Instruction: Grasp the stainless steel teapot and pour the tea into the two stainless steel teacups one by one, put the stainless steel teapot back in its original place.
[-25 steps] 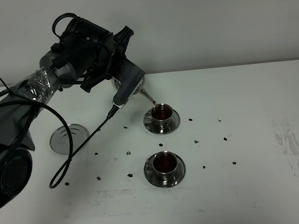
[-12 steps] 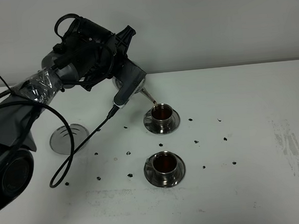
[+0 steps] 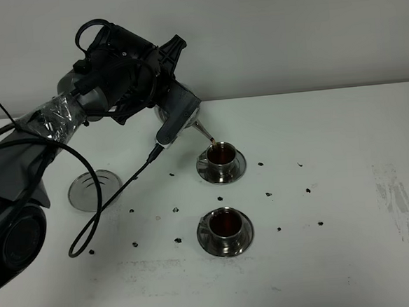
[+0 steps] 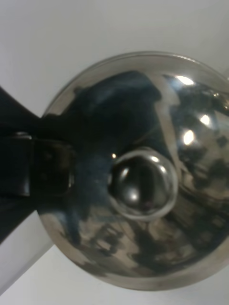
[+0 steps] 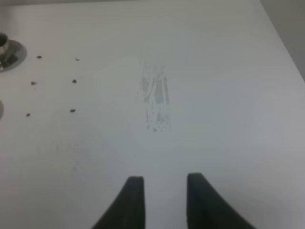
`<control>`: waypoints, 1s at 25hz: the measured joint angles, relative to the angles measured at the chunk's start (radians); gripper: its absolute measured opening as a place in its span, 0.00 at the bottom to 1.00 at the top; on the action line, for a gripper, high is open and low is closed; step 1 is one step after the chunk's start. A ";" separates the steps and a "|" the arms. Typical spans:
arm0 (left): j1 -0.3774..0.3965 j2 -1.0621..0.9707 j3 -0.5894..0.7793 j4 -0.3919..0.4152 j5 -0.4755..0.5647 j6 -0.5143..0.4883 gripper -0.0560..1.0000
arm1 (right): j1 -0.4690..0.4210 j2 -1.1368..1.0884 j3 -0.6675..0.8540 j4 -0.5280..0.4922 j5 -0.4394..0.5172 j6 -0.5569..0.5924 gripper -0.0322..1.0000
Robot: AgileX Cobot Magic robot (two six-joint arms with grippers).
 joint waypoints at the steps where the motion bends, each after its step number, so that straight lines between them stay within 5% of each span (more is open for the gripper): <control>1: 0.000 0.000 0.000 0.000 0.004 -0.001 0.26 | 0.000 0.000 0.000 0.000 0.000 0.000 0.23; 25: 0.054 -0.002 0.000 -0.200 0.086 -0.087 0.26 | 0.000 0.000 0.000 0.000 0.000 0.000 0.23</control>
